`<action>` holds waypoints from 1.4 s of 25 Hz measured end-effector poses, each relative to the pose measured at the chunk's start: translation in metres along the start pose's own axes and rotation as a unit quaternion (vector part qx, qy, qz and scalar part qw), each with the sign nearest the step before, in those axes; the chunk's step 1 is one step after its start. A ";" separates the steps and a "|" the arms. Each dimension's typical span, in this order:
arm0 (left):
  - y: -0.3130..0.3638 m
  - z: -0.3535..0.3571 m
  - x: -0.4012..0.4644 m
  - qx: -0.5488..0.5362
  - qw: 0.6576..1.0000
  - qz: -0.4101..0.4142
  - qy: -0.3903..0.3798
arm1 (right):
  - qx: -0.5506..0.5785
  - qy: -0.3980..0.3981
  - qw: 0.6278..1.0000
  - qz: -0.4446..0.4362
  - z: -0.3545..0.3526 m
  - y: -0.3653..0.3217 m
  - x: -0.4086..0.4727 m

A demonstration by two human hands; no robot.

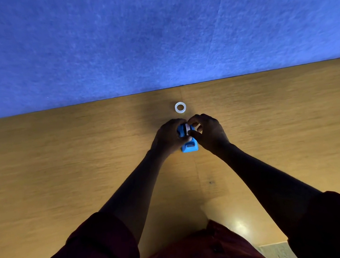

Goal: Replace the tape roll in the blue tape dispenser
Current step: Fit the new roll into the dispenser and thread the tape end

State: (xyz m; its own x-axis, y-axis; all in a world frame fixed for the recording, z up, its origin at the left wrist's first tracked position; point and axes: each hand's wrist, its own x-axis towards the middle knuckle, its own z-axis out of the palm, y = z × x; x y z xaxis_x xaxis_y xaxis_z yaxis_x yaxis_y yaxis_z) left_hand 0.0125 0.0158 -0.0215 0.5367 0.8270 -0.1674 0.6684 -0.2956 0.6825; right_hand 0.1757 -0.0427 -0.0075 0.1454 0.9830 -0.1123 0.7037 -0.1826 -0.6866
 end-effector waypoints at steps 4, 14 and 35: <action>0.001 0.000 0.001 0.013 1.000 0.000 0.010 | -0.011 -0.016 1.000 0.001 -0.003 -0.001 0.003; 0.002 -0.001 0.001 0.023 1.000 0.000 0.006 | -0.019 -0.045 0.999 0.013 -0.007 -0.001 0.007; 0.007 -0.009 -0.003 0.028 0.999 0.036 0.016 | -0.054 -0.028 0.998 0.022 -0.005 -0.009 0.012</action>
State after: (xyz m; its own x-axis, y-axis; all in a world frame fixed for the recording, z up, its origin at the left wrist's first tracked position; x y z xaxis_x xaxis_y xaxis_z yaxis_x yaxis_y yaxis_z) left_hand 0.0105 0.0155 -0.0098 0.5691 0.8167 -0.0955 0.6559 -0.3808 0.6518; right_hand 0.1746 -0.0292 0.0013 0.1408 0.9732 -0.1820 0.7692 -0.2233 -0.5988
